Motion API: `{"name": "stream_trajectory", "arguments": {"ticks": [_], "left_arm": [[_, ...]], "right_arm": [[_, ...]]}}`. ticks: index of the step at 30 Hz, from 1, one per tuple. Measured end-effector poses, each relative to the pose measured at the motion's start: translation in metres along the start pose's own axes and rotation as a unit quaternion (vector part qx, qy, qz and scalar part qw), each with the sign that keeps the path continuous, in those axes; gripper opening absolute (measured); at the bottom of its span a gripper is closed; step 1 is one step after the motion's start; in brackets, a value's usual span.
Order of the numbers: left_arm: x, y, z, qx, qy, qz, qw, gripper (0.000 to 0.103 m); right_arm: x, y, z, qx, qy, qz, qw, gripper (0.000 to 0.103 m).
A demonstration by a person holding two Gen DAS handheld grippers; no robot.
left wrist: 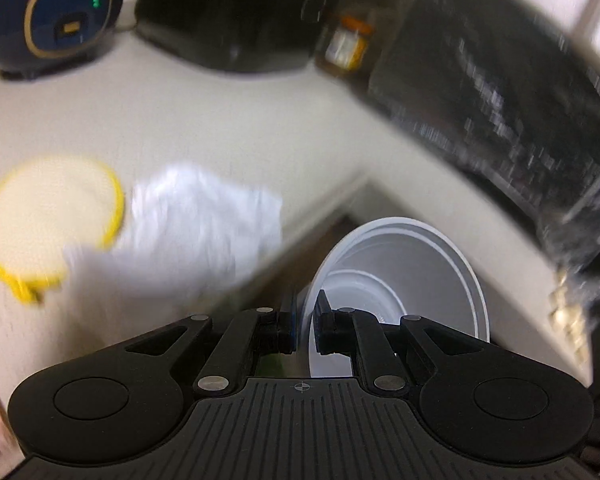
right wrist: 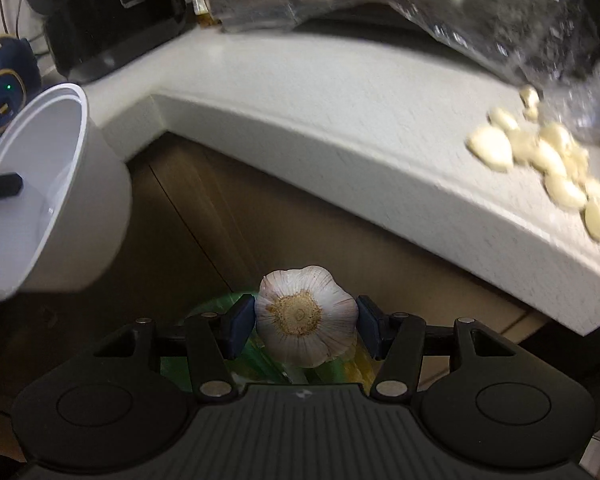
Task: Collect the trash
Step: 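Carry the bowl with the left gripper while the right carries the garlic to the bin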
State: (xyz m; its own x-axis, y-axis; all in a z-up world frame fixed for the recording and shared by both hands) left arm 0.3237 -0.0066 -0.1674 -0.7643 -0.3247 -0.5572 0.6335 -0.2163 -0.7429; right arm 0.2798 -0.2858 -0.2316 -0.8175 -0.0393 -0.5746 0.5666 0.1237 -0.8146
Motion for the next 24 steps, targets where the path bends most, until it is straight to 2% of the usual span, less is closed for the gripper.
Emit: {"name": "stream_trajectory", "arguments": {"ticks": [3,6,10,14,15,17,19,22,24], "left_arm": [[0.034,0.028,-0.002,-0.029,0.013,-0.058,0.9978,0.012],[0.079,0.064,-0.008,-0.058,0.012,-0.120,0.9910,0.012],[0.134,0.126,-0.032,-0.098,-0.036,-0.182,0.9777,0.012],[0.175,0.191,-0.053,-0.118,-0.087,-0.204,0.9680,0.013],[0.183,0.204,-0.058,-0.112,-0.102,-0.207,0.9666,0.015],[0.200,0.234,-0.065,-0.071,-0.127,-0.207,0.9674,0.022],[0.215,0.267,-0.073,-0.044,-0.125,-0.207,0.9694,0.022],[0.236,0.292,-0.092,-0.062,-0.134,-0.208,0.9669,0.024],[0.239,0.291,-0.103,-0.067,-0.152,-0.203,0.9649,0.024]], "right_arm": [[0.012,0.011,0.005,-0.013,-0.001,-0.022,1.000,0.055],[0.020,0.022,0.004,-0.023,-0.011,-0.039,0.999,0.055],[0.033,0.034,0.000,-0.037,-0.033,-0.067,0.997,0.055],[0.044,0.048,-0.002,-0.047,-0.055,-0.081,0.994,0.055],[0.047,0.052,-0.002,-0.045,-0.066,-0.084,0.993,0.055],[0.055,0.063,-0.004,-0.040,-0.088,-0.090,0.991,0.055],[0.064,0.070,-0.006,-0.036,-0.105,-0.090,0.990,0.055],[0.082,0.087,-0.010,-0.026,-0.131,-0.104,0.986,0.055],[0.091,0.095,-0.015,-0.025,-0.151,-0.117,0.981,0.055]]}}
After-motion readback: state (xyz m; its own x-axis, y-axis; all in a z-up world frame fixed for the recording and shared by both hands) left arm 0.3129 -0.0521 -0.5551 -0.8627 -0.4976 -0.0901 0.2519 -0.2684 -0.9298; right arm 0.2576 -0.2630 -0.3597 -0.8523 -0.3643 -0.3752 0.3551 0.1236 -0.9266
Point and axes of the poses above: each gripper's, at about its wrist camera, not at the fingertips, and y roughly the way its jaws point, z to its right, x to its underside, the point moved 7 cm from there along y, roughly the way its jaws point, and after that the axes turned 8 degrees about -y, right-handed, at the moved point
